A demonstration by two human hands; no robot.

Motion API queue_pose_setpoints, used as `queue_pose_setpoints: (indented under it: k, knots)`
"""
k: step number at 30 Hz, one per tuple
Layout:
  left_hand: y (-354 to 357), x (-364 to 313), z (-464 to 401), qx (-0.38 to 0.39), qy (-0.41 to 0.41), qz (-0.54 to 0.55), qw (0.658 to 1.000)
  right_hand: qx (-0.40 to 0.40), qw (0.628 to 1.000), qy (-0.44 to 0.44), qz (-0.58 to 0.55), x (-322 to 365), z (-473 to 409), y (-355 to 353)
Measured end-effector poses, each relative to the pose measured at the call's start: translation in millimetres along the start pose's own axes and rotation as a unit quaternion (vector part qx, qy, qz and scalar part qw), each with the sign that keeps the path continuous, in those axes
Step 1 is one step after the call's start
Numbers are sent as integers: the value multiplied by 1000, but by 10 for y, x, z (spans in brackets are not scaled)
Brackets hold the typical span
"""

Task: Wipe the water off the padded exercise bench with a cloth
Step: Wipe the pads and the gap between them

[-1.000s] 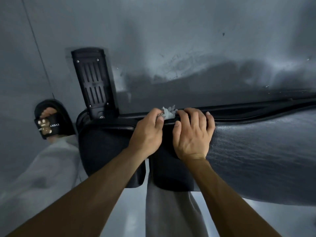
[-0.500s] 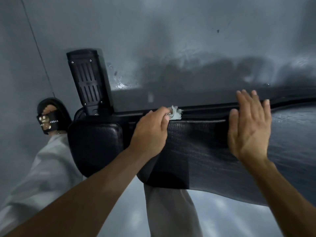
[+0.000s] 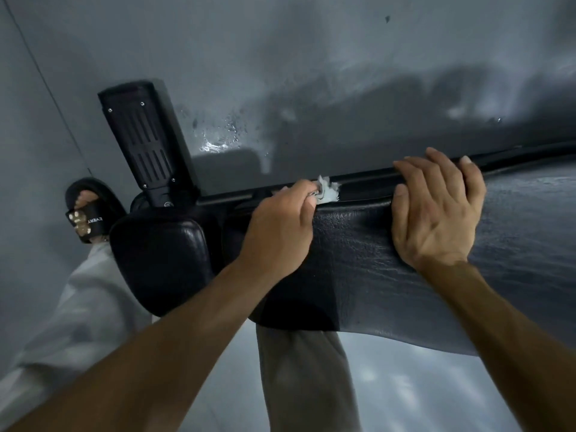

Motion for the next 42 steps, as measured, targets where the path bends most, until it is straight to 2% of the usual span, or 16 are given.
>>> queue_pose_setpoints:
  k: [3,8,9,14,17,21,23,28,30,31,33,35,37,39,42]
  knots:
    - [-147,145,40,31,-6,-40,999,11,1000,3,-2,1,-1,-7]
    - [-415,473,211,5,-121,-37,992,15,1000,7,-2,-5,-12,-11]
    - [-352,383,177,-7,-116,-32,993,16,1000,7,-1,-7,-14,-13]
    - [144,-429,-82,6,12,-4,1000,20,1000,5,0,-4,-6,-11]
    - [42,-337,-81,15,22,-25,999,20,1000,1,-11,-9,-3,-18]
    - [-208,136,40,0,-77,-24,997,16,1000,-3,-22,-18,-4,-7]
    - [-140,49,34,-17,-98,-13,995,10,1000,-3,-26,-21,0,-5]
    - [363,-777,-242,-14,52,9,999,3,999,-11,-36,-22,-2,-17]
    - [327,-772,-228,6,81,3,997,5,999,-17,-43,-23,3,-32]
    - [261,-672,-189,22,81,-14,996,7,999,-22,-46,-22,4,-42]
    - [94,-347,-96,29,28,-46,998,17,998,-27,-48,-20,8,-52]
    - [-58,-97,2,22,-23,-49,998,23,998,-29,-46,-13,11,-68]
    - [-82,-72,42,21,-38,-41,998,31,998,-31,-51,-7,23,-82]
    - [-31,-209,35,16,-13,-37,999,35,996,-38,-66,-12,38,-118]
    - [93,-471,9,42,74,-51,995,35,987,-74,-141,-8,37,-247]
Point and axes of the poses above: each hand's wrist, its own z-axis away from the middle knuckle, its own y-axis out of the palm, x = y × z, the point moved 2 cm from there along -z, towards the middle knuckle, and after that the axes turned 14 degrees about x, right-handed, at the moved point
